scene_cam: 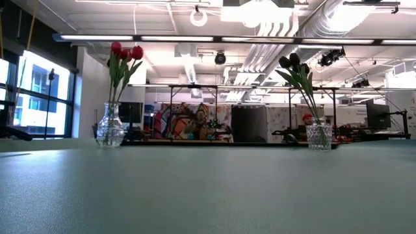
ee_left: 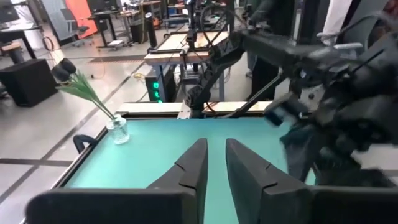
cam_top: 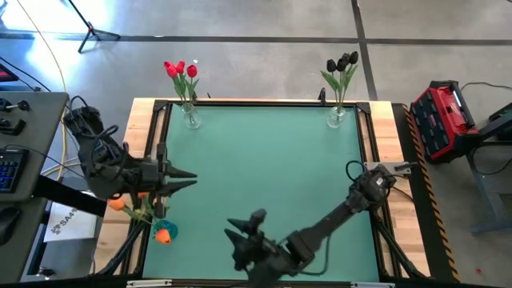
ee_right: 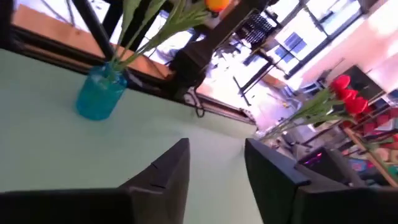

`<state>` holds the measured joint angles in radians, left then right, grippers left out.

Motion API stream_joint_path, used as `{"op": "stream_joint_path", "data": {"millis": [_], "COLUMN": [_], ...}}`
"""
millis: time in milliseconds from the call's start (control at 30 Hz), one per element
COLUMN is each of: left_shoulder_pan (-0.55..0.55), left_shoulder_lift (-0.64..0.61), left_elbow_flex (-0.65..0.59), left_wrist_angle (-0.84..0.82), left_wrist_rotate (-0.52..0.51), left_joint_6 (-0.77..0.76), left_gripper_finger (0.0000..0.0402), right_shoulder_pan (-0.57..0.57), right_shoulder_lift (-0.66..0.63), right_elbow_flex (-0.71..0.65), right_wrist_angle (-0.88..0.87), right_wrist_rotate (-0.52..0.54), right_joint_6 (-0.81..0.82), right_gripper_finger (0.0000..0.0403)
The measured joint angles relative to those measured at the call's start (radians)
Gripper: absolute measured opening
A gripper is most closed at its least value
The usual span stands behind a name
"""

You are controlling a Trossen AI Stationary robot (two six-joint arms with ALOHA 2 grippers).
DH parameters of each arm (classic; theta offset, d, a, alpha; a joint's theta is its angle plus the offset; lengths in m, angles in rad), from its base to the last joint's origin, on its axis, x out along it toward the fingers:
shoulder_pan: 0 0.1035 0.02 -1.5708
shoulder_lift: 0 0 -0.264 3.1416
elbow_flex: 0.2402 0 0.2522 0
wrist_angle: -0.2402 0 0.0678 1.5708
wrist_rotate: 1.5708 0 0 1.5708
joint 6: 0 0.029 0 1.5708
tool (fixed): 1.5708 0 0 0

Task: Sort flowers into vase by color
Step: Return to Home Position

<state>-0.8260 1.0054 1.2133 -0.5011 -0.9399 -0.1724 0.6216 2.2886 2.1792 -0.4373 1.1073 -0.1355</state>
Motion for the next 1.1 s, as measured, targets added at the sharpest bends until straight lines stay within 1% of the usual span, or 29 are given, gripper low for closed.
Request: {"op": "stream_joint_path", "data": {"millis": [100,200,300,367,467,533,667,767,867,1000,1100], "left_shoulder_pan": [0.037,0.072,0.102,0.120,0.131,0.132,0.153,0.182,0.190,0.188,0.193], "left_shoulder_lift": [-0.001,-0.003,-0.002,-0.001,0.011,0.020,0.047,0.070,0.090,0.103,0.101], "left_elbow_flex": [0.000,0.000,0.000,0.000,0.000,0.000,0.000,-0.001,-0.001,-0.007,-0.006], "left_wrist_angle": [0.001,0.006,0.005,0.010,0.063,0.116,0.170,0.167,0.187,0.244,0.246], "left_wrist_rotate": [0.040,0.066,0.104,0.124,0.109,0.108,0.160,0.196,0.189,0.184,0.188], "left_joint_6": [0.002,0.002,0.003,0.015,0.025,0.066,0.123,0.122,0.110,0.159,0.174], "left_gripper_finger": [0.0032,0.0020,0.0010,0.0005,0.0001,0.0001,0.0000,0.0000,0.0000,0.0000,0.0000], "right_shoulder_pan": [0.010,0.004,0.000,-0.001,-0.010,-0.016,-0.028,-0.047,-0.075,-0.105,-0.125], "right_shoulder_lift": [-0.037,-0.075,-0.108,-0.134,-0.173,-0.189,-0.205,-0.222,-0.237,-0.277,-0.318], "right_elbow_flex": [0.000,0.000,0.000,0.000,0.000,0.000,0.000,0.000,0.000,-0.001,-0.001], "right_wrist_angle": [-0.128,-0.233,-0.282,-0.287,-0.281,-0.249,-0.143,-0.137,-0.150,-0.180,-0.186], "right_wrist_rotate": [-0.021,-0.059,-0.099,-0.144,-0.209,-0.266,-0.405,-0.475,-0.514,-0.536,-0.567], "right_joint_6": [0.116,0.206,0.237,0.234,0.233,0.217,0.122,0.110,0.109,0.111,0.109], "right_gripper_finger": [0.0115,0.0069,0.0025,0.0007,0.0007,0.0004,0.0001,0.0000,0.0000,0.0000,0.0000]}}
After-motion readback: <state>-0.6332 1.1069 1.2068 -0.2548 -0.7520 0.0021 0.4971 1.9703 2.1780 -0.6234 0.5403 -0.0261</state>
